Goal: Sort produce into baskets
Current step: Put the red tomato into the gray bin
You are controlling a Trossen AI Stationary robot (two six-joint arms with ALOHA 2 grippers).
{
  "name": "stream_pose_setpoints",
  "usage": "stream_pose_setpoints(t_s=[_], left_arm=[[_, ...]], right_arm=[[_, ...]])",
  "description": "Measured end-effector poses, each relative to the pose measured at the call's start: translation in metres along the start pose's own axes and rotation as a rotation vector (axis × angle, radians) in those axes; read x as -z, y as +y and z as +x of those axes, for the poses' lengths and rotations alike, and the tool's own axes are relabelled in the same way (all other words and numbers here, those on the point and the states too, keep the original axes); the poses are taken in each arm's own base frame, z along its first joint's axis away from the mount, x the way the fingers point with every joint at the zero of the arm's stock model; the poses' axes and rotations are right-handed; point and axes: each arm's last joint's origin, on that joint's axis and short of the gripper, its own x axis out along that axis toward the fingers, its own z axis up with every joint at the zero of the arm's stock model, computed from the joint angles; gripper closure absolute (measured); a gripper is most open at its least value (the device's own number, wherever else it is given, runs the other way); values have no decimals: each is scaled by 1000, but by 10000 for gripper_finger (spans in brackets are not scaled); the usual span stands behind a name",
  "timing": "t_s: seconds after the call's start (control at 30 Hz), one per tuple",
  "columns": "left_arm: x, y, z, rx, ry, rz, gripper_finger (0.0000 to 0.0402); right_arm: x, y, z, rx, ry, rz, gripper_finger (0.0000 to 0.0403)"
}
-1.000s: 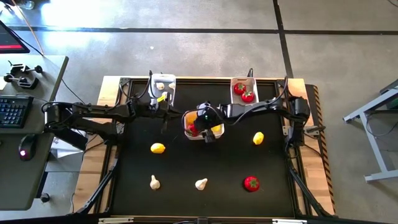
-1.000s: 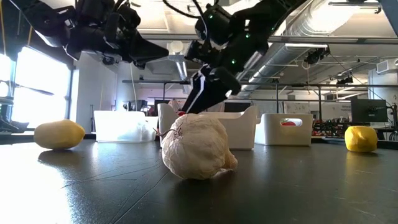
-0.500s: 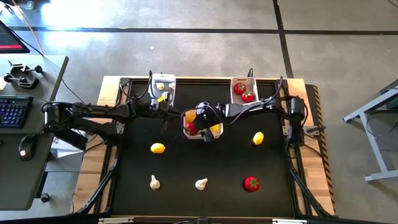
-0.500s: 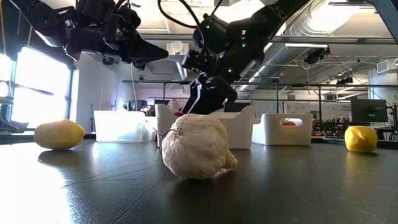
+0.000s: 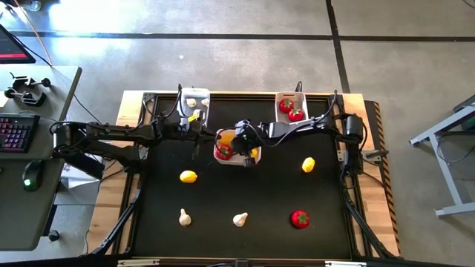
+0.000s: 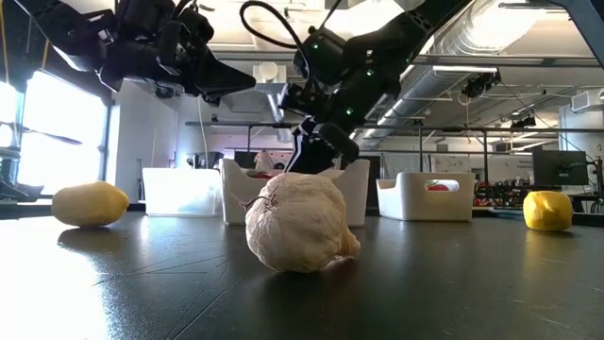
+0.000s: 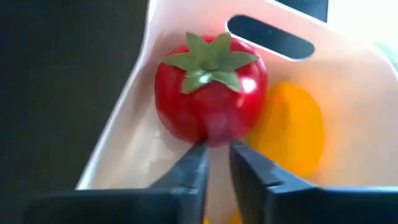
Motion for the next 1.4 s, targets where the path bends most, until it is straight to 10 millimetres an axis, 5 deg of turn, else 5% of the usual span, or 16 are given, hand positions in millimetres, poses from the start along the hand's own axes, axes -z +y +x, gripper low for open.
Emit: stream_pose_setpoints(t_s=[0.17, 0.53, 0.67, 1.07, 1.4], left_arm=[[0, 0, 0, 0, 0, 0, 401], [1, 0, 0, 0, 5, -2, 401], [1, 0, 0, 0, 6, -2, 401], [1, 0, 0, 0, 8, -3, 401], [1, 0, 0, 0, 8, -3, 401]], right_arm=[[1, -2, 0, 59, 27, 3, 390], [-2, 7, -2, 162, 91, 65, 208], [-9, 20, -4, 165, 91, 2, 173], [-36, 63, -7, 379, 106, -325, 186], [-30, 47, -7, 353, 111, -335, 237]])
